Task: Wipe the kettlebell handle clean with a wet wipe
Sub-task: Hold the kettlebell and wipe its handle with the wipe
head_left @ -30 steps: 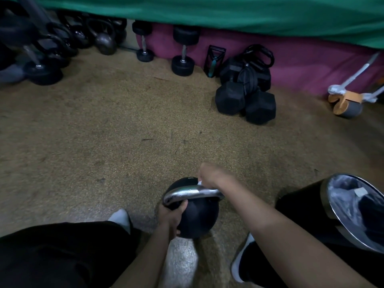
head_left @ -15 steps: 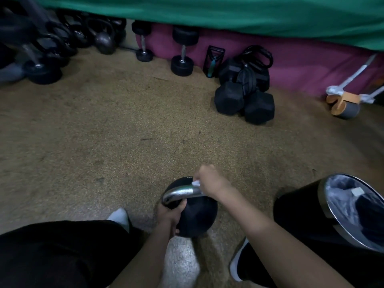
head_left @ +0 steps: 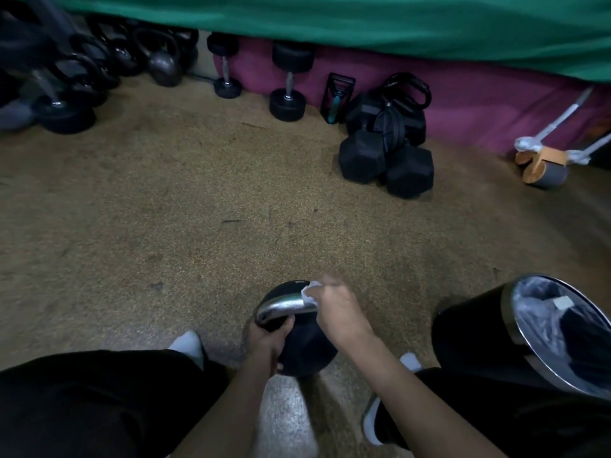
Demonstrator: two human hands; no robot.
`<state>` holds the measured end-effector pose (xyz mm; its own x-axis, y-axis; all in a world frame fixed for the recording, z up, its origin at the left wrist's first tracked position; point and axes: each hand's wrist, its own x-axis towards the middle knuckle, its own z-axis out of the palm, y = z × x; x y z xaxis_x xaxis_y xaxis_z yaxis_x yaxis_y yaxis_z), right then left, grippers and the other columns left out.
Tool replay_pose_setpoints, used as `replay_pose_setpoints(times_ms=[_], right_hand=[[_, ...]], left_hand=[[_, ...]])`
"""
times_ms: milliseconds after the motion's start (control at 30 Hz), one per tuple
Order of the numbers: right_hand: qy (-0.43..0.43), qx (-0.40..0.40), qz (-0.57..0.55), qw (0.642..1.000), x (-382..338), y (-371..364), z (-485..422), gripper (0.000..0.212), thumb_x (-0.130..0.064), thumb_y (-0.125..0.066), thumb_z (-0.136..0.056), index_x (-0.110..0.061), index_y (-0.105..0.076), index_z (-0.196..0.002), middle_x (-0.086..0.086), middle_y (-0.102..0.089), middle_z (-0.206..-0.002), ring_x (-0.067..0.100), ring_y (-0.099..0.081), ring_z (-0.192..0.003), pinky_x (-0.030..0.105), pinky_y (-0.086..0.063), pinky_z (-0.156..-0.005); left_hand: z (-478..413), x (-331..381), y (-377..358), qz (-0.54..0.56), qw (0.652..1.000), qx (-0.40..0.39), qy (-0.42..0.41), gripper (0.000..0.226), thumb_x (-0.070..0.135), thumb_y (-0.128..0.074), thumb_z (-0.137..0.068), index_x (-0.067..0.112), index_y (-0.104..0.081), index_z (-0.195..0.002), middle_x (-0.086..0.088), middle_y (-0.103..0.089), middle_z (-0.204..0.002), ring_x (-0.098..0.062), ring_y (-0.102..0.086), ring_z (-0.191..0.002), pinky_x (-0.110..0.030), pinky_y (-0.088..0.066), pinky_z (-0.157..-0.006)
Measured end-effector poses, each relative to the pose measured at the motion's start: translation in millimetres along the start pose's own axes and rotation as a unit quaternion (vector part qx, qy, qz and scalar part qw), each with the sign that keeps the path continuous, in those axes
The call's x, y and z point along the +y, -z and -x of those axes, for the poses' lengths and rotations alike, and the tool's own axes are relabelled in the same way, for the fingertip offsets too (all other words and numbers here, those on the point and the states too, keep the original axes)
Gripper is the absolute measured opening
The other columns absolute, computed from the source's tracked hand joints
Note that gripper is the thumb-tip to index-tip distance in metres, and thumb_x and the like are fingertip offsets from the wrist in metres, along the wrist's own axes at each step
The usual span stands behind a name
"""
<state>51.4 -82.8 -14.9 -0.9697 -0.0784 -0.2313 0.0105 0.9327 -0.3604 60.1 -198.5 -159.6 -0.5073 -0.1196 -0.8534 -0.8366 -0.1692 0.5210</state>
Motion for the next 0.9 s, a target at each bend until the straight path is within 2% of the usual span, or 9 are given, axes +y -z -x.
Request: replay_pose_setpoints(times_ms=[133,233,300,367,467,600,700,833,900], right_hand=[[0.01,0.033,0.001,0.999,8,-3,3,0.036,0.011,-0.047,-0.079,-0.014,-0.067,-0.094,0.006,-0.053,-0.122,0.025,-0.048,-0.118,0.028,-0.044,-0.096],[0.014,0.041,0.004,0.999,3,-6,3,0.036,0.008,-0.046,-0.083,-0.013,-0.067,-0.104,0.005,-0.051,-0.126,0.022,-0.045,-0.121,0.029,-0.042,-0.1],[0.038,0.049,0.018,0.998,-2,-12,7,0.034,0.004,-0.047,-0.085,-0.015,-0.065,-0.107,0.005,-0.052,-0.119,0.023,-0.048,-0.112,0.03,-0.046,-0.093],[0.058,0.084,0.026,0.994,-2,-18,15,0.028,0.0,-0.053,-0.083,-0.016,-0.067,-0.1,0.005,-0.056,-0.103,0.024,-0.054,-0.095,0.03,-0.051,-0.077],[0.047,0.122,0.003,0.991,6,-23,21,0.022,-0.001,-0.064,-0.077,-0.017,-0.071,-0.091,0.004,-0.059,-0.087,0.023,-0.059,-0.079,0.022,-0.047,-0.061],[0.042,0.138,0.001,0.99,4,-24,16,0.024,-0.005,-0.056,-0.085,-0.014,-0.068,-0.104,0.007,-0.058,-0.1,0.025,-0.056,-0.093,0.03,-0.051,-0.073],[0.068,0.144,0.022,0.987,-3,-26,21,0.025,-0.012,-0.054,-0.088,-0.011,-0.065,-0.11,0.007,-0.056,-0.106,0.023,-0.053,-0.096,0.032,-0.049,-0.079],[0.055,0.156,0.012,0.986,6,-33,24,0.022,-0.007,-0.067,-0.078,-0.015,-0.071,-0.098,0.003,-0.059,-0.092,0.02,-0.058,-0.081,0.024,-0.051,-0.065],[0.04,0.167,0.002,0.985,10,-34,19,0.019,-0.008,-0.07,-0.077,-0.016,-0.071,-0.094,0.001,-0.059,-0.087,0.017,-0.059,-0.077,0.021,-0.05,-0.061]], left_hand=[[0,1,-1,0.001,1.0,0.0,0.006,0.072,0.036,-0.083,-0.08,0.026,-0.046,-0.141,-0.007,-0.056,-0.141,-0.04,-0.054,-0.122,-0.041,-0.048,-0.058],[-1,1,-1,-0.009,1.0,0.002,0.005,0.074,0.038,-0.083,-0.079,0.026,-0.045,-0.142,-0.009,-0.055,-0.143,-0.04,-0.054,-0.123,-0.039,-0.046,-0.054],[0,1,-1,-0.016,1.0,-0.005,-0.001,0.073,0.038,-0.082,-0.081,0.024,-0.045,-0.142,-0.01,-0.055,-0.142,-0.036,-0.055,-0.117,-0.037,-0.044,-0.053],[0,1,-1,-0.018,1.0,-0.011,-0.004,0.072,0.037,-0.082,-0.082,0.022,-0.047,-0.142,-0.01,-0.056,-0.14,-0.033,-0.054,-0.111,-0.037,-0.044,-0.052],[-2,-1,0,-0.015,1.0,-0.006,-0.008,0.072,0.037,-0.083,-0.08,0.023,-0.048,-0.141,-0.011,-0.059,-0.139,-0.038,-0.057,-0.117,-0.036,-0.046,-0.052],[-2,-1,0,-0.014,1.0,0.005,-0.006,0.076,0.039,-0.085,-0.077,0.027,-0.046,-0.141,-0.011,-0.059,-0.138,-0.042,-0.058,-0.118,-0.039,-0.049,-0.053],[-2,-1,0,-0.017,1.0,0.006,-0.011,0.074,0.038,-0.084,-0.078,0.027,-0.046,-0.14,-0.01,-0.06,-0.136,-0.041,-0.059,-0.115,-0.039,-0.051,-0.055],[-1,-1,0,0.008,1.0,0.002,-0.007,0.072,0.035,-0.085,-0.078,0.03,-0.045,-0.138,-0.01,-0.059,-0.137,-0.042,-0.058,-0.118,-0.052,-0.055,-0.067],[1,-1,-1,0.007,1.0,0.001,-0.007,0.072,0.033,-0.084,-0.08,0.029,-0.043,-0.14,-0.009,-0.058,-0.138,-0.042,-0.056,-0.12,-0.047,-0.053,-0.064]])
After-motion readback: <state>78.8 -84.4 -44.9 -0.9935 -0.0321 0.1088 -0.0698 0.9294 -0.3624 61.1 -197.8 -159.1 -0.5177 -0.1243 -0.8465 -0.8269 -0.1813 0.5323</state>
